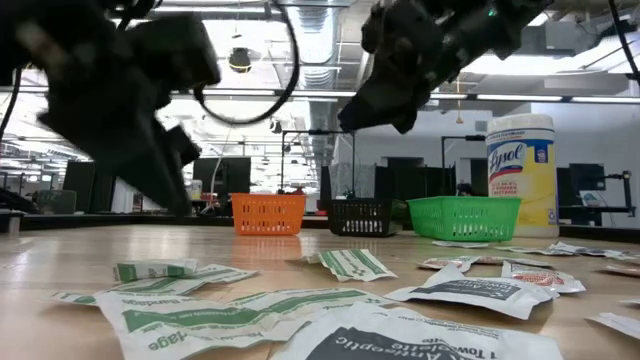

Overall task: Pick & Place First Aid Supplies
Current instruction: Put the green bandage pack into the green basket

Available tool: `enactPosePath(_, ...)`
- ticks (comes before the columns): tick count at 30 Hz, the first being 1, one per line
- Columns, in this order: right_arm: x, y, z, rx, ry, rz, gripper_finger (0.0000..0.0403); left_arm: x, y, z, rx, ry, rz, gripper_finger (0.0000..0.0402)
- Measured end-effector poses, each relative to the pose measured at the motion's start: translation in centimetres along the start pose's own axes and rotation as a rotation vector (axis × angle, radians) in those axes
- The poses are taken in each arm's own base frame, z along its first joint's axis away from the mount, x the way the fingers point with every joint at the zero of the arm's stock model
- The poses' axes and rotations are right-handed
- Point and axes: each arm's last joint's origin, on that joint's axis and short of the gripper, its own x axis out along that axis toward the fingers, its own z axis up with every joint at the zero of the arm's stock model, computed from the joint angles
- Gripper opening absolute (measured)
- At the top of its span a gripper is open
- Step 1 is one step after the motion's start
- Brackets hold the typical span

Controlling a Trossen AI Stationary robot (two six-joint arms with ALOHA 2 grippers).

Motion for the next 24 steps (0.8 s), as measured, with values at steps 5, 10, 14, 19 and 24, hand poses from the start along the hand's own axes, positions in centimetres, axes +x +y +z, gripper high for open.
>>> enactPosePath(5,0.1,2.7,-0.8,-0.037,0.020,0.061,0.0093,0.2,0.3,-1.4,0.012,-0.004,-0.019,0.0139)
enactPosePath(10,0.1,3.4,-1.1,-0.056,0.029,0.076,0.0093,-0.4,-2.4,-1.0,0.133,-0.182,-0.179,0.0136)
enactPosePath(14,0.1,3.0,-1.0,-0.049,0.028,0.066,0.0093,-0.7,-3.9,-1.9,0.191,-0.210,-0.157,0.0134)
enactPosePath(19,0.2,2.5,-0.9,-0.040,0.027,0.053,0.0093,0.6,-5.0,-3.3,0.205,-0.235,-0.141,0.0134)
enactPosePath(24,0.2,2.4,-0.9,-0.039,0.026,0.051,0.0093,2.3,-5.0,-4.3,0.235,-0.248,-0.089,0.0134)
